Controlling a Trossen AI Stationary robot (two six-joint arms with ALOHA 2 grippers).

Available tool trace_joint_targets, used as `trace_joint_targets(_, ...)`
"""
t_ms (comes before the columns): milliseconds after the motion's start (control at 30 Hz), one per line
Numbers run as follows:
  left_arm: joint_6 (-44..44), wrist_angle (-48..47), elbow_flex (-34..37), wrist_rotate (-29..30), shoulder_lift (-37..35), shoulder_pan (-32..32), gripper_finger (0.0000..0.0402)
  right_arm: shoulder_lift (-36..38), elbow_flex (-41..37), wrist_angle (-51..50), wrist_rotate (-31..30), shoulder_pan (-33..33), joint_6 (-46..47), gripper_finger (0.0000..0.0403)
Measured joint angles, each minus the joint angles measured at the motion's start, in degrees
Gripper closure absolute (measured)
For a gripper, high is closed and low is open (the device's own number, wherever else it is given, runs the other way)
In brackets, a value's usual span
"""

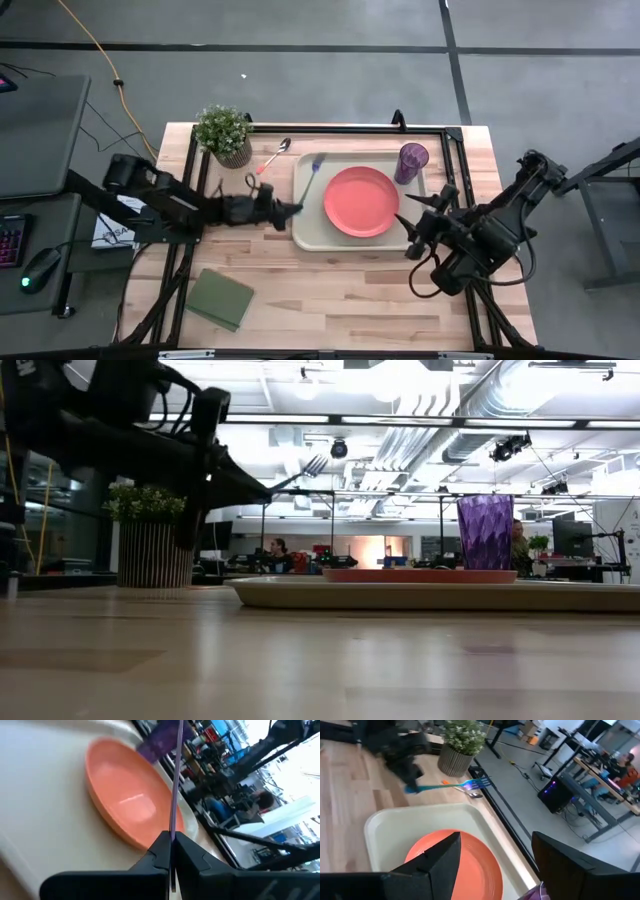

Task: Pick and place plate/cup/fork/spoon on tray
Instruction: Put the blue fork on the white serving tray to the left of the orange plate

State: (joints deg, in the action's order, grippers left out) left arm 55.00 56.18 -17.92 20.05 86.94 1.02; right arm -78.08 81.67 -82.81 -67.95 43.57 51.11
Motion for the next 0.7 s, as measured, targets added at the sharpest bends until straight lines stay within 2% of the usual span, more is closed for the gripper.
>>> trace_joint_targets(100, 5.9, 0.3, -2.3, 6.2, 4.5, -5.2, 0.0402, 0.0, 0.0, -0.8, 0.0, -0.8, 2.3, 0.0167)
trace_joint_targets(233, 20.2, 0.3, -3.8, 15.5, 9.9, -9.5, 0.0402, 0.0, 0.0, -0.7, 0.8, -1.2, 2.9, 0.0167)
trace_joint_targets(333, 25.7, 0.4, -5.2, 19.1, 13.2, -11.0, 0.0402, 0.0, 0.0, -0.5, 1.2, -1.2, 2.9, 0.0167)
trace_joint_targets(500, 27.8, 0.1, -8.4, 19.2, 17.6, -10.3, 0.0402, -0.1, 0.0, -0.5, 1.8, -1.2, 2.9, 0.0167)
trace_joint_targets(700, 27.3, -7.0, -12.8, 17.0, 19.4, -9.5, 0.0402, -0.1, 0.0, -0.1, 2.0, -1.2, 3.0, 0.0167)
